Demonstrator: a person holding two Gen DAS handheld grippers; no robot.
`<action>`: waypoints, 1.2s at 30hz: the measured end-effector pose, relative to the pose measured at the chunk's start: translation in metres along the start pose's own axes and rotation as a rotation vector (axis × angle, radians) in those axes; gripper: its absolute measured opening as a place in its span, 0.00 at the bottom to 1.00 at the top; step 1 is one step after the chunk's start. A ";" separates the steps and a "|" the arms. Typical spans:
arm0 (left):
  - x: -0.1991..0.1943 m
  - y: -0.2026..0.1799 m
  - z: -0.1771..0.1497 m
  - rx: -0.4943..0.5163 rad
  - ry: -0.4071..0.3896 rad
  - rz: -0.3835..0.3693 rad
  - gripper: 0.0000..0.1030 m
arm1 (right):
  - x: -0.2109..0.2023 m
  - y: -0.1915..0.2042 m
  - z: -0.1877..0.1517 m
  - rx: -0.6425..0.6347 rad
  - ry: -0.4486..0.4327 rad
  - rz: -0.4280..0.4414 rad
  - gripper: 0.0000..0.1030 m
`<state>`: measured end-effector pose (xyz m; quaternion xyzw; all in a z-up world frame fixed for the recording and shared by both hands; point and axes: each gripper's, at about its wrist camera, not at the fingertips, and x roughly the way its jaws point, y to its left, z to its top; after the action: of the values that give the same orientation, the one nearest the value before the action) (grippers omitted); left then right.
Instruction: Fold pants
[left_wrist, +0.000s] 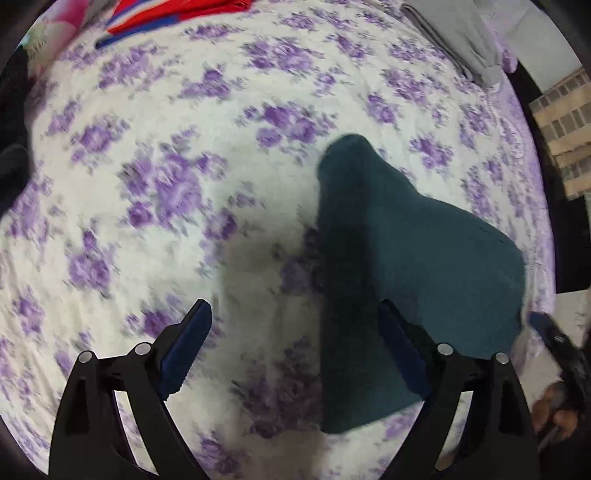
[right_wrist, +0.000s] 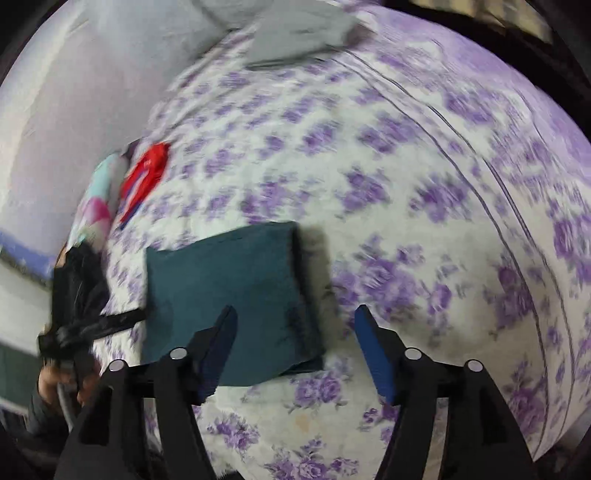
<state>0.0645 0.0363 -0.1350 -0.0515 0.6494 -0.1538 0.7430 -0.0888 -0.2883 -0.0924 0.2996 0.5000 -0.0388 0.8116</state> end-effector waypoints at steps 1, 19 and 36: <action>0.003 -0.001 -0.003 -0.001 0.017 -0.030 0.86 | 0.009 -0.003 -0.003 0.031 0.012 0.021 0.65; 0.037 -0.038 -0.022 0.122 0.084 0.031 0.95 | 0.073 0.021 -0.007 0.068 0.149 0.125 0.28; 0.022 -0.076 -0.014 0.263 0.037 0.097 0.53 | 0.077 0.015 -0.011 0.078 0.163 0.177 0.31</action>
<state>0.0409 -0.0404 -0.1368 0.0807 0.6389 -0.2022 0.7378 -0.0537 -0.2516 -0.1539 0.3760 0.5339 0.0378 0.7564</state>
